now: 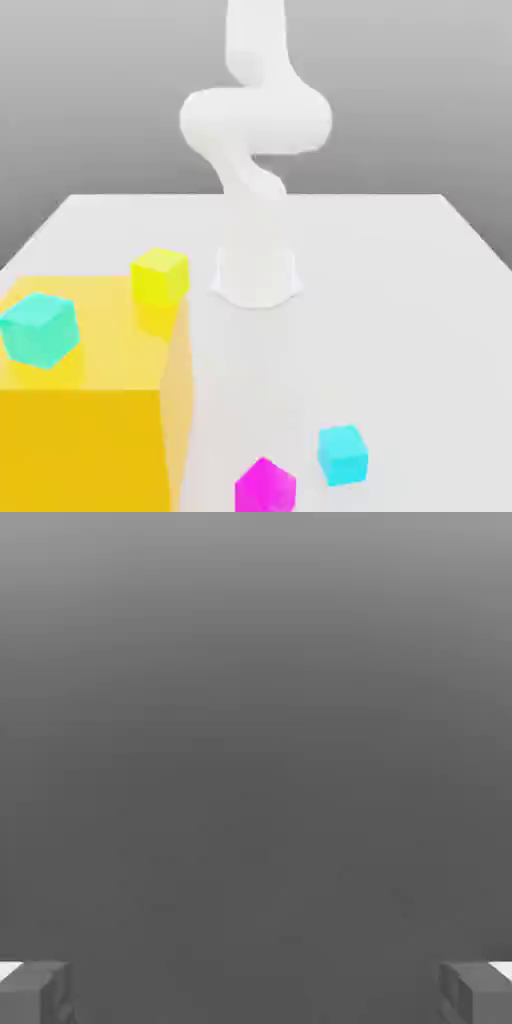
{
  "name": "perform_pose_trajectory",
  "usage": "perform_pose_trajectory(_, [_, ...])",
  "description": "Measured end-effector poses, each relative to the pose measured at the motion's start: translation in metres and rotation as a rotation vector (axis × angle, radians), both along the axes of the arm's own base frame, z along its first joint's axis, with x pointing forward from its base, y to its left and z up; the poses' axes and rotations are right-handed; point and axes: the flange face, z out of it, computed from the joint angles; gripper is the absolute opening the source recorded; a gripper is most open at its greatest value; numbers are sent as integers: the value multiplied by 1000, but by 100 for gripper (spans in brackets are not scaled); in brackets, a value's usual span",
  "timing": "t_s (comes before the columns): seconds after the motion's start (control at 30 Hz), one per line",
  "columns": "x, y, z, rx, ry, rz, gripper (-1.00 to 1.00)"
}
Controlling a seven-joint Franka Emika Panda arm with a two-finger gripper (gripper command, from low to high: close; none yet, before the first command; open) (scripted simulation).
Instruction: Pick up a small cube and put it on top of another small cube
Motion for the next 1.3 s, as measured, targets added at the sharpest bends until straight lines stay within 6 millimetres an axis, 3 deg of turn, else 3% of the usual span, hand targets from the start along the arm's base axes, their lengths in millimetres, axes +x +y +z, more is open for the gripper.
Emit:
perform_pose_trajectory(0.2, [69,5,-98,11,158,-141,0])
perform_pose_trajectory(0.43, [117,5,-224,45,328,-277,0])
perform_pose_trajectory(0.63, [130,7,-334,103,471,-380,0])
perform_pose_trajectory(0.87, [114,23,-453,206,636,-481,0])
perform_pose_trajectory(0.93, [111,12,-479,252,678,-553,0])
perform_pose_trajectory(1.07, [111,7,-532,269,692,-581,0])
perform_pose_trajectory(1.1, [110,7,-542,269,693,-581,-100])
perform_pose_trajectory(1.3, [110,7,-547,269,692,-581,-100])
